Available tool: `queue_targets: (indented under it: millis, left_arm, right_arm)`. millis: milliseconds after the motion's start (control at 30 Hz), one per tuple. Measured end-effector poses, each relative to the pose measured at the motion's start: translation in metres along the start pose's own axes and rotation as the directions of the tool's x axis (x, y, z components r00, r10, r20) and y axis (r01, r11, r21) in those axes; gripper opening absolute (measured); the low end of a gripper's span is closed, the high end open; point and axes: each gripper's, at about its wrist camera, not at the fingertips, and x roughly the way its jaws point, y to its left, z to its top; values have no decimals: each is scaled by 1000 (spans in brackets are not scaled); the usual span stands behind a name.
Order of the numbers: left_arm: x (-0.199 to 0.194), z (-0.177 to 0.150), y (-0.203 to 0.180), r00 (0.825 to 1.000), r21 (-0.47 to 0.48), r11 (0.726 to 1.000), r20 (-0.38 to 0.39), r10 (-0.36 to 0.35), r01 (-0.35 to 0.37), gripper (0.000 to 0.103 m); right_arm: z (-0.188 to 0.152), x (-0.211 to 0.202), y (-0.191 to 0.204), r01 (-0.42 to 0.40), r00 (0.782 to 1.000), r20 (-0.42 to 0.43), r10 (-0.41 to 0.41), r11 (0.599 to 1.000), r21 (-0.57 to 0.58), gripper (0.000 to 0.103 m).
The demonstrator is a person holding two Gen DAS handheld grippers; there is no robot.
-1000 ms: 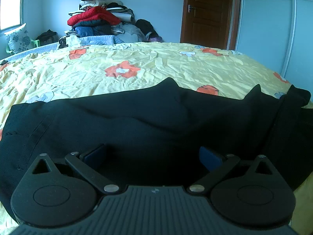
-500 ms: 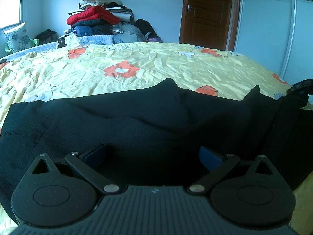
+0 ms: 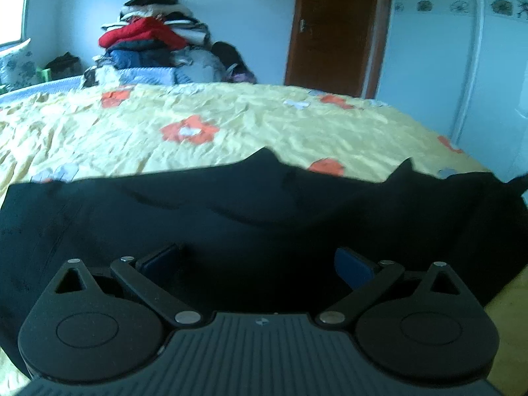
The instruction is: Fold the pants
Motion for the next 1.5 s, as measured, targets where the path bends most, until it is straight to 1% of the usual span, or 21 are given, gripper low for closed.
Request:
queue_targets:
  millis: [100, 200, 233, 267, 400, 500, 533, 567, 600, 667, 767, 867, 933, 1000, 1067, 1133, 1200, 1267, 1400, 1467, 1500]
  left_arm:
    - [-9, 9, -17, 999, 62, 997, 27, -36, 34, 101]
    - [-10, 11, -37, 998, 153, 987, 30, -60, 54, 102]
    - [-9, 9, -42, 998, 175, 983, 25, -63, 58, 102]
    - [-9, 8, -47, 998, 194, 979, 19, -67, 62, 102]
    - [-9, 3, -62, 994, 247, 964, 6, -105, 100, 102]
    - [-9, 3, -76, 988, 307, 940, 10, -155, 145, 102]
    - [-9, 3, -82, 985, 333, 930, 11, -172, 158, 101]
    - [-8, 3, -89, 983, 366, 915, 13, -186, 168, 101]
    - [-7, 3, -97, 980, 400, 899, 14, -197, 175, 101]
    - [-3, 0, -114, 973, 481, 852, -6, -232, 206, 99]
    - [2, -7, -137, 964, 572, 785, -41, -263, 238, 96]
    - [10, -15, -153, 963, 629, 744, -29, -268, 226, 83]
    - [19, -18, -158, 965, 643, 732, -48, -256, 226, 66]
    - [29, -19, -160, 966, 642, 730, -69, -249, 234, 57]
    - [31, -21, -163, 964, 646, 725, -68, -259, 240, 56]
    - [31, -25, -168, 965, 681, 698, -51, -257, 222, 50]
    - [30, -28, -170, 960, 700, 676, -51, -275, 230, 42]
    - [33, -27, -169, 954, 678, 688, -71, -290, 259, 34]
    - [36, -27, -170, 955, 671, 695, -69, -287, 257, 35]
    - [37, -29, -171, 963, 690, 689, -41, -268, 221, 44]
    - [37, -30, -173, 967, 702, 686, -18, -254, 193, 54]
  right_arm:
    - [-14, -7, -22, -40, 997, -55, 47, 992, 120, 15]
    - [-27, -4, -43, -160, 981, -49, 186, 930, 330, 45]
    - [-32, 0, -48, -186, 974, -45, 220, 902, 389, 61]
    - [-36, 3, -51, -204, 969, -38, 243, 880, 429, 65]
    - [-45, 14, -49, -264, 950, -11, 311, 825, 499, 65]
    - [-46, 25, -45, -274, 948, 0, 320, 811, 517, 62]
    - [-45, 30, -42, -268, 950, -3, 311, 821, 504, 43]
    - [-44, 35, -40, -251, 955, -16, 296, 834, 491, 17]
    - [-44, 38, -39, -237, 958, -25, 287, 836, 495, 11]
    - [-43, 37, -38, -255, 956, 4, 293, 827, 501, 8]
    - [-36, 24, -37, -295, 950, 63, 306, 812, 503, 7]
    - [-26, 15, -36, -338, 938, 108, 330, 796, 503, 7]
    - [-19, 12, -34, -360, 930, 127, 344, 791, 494, 7]
    - [-15, 10, -34, -374, 926, 143, 350, 785, 494, 7]
    - [-12, 9, -36, -391, 919, 161, 361, 767, 509, 7]
    - [-11, 9, -38, -404, 913, 177, 368, 754, 517, 7]
    - [-10, 9, -37, -403, 914, 170, 369, 763, 505, 7]
    - [-11, 10, -37, -381, 922, 136, 363, 784, 490, 7]
    - [-21, 15, -35, -272, 954, 16, 298, 844, 462, 10]
    - [-30, 19, -38, -236, 958, -31, 286, 843, 483, 16]
    - [-35, 22, -39, -237, 953, -45, 299, 833, 500, 20]
